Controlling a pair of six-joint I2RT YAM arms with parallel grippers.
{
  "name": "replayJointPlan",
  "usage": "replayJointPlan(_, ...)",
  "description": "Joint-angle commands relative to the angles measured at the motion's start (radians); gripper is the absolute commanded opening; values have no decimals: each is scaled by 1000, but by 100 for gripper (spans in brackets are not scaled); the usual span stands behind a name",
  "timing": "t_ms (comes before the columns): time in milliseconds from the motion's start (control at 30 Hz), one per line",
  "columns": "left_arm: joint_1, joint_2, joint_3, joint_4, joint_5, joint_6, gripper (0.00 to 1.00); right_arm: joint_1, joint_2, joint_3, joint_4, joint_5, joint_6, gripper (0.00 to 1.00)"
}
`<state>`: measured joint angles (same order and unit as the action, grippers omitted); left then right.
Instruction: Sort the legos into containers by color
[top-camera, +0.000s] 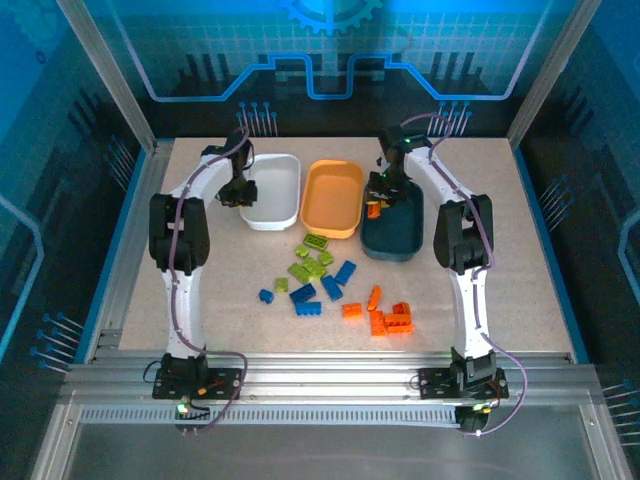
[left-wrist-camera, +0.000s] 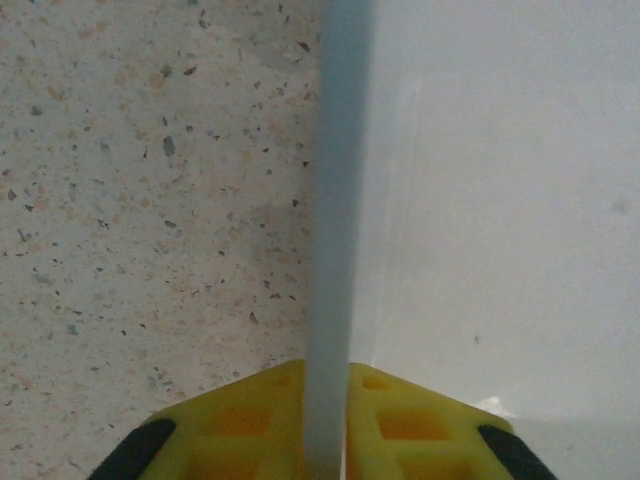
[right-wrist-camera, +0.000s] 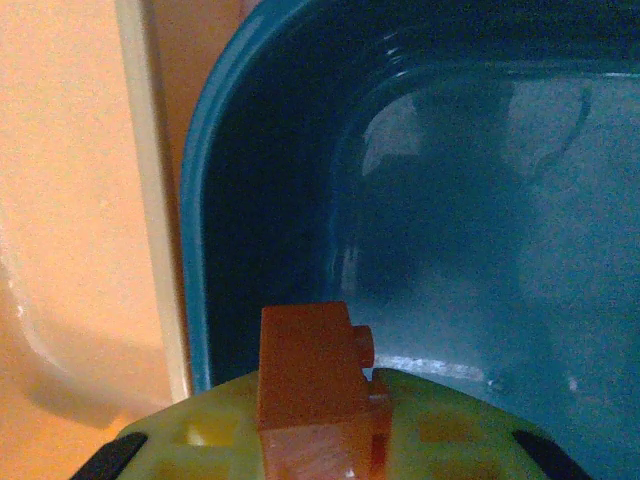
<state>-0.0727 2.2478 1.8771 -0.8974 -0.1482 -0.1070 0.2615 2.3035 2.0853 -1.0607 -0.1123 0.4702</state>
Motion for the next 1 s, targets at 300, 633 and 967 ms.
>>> replayJointPlan(300, -56, -45, -32, -36, -83, 122, 13, 7, 48, 20, -13, -39, -104, 14)
replayJointPlan(633, -83, -92, -154, 11, -133, 135, 18, 54, 117, 112, -22, -105, -162, 14)
replayJointPlan(967, -73, -155, -164, -4, -131, 107, 46, 55, 104, 90, -25, -83, -152, 18)
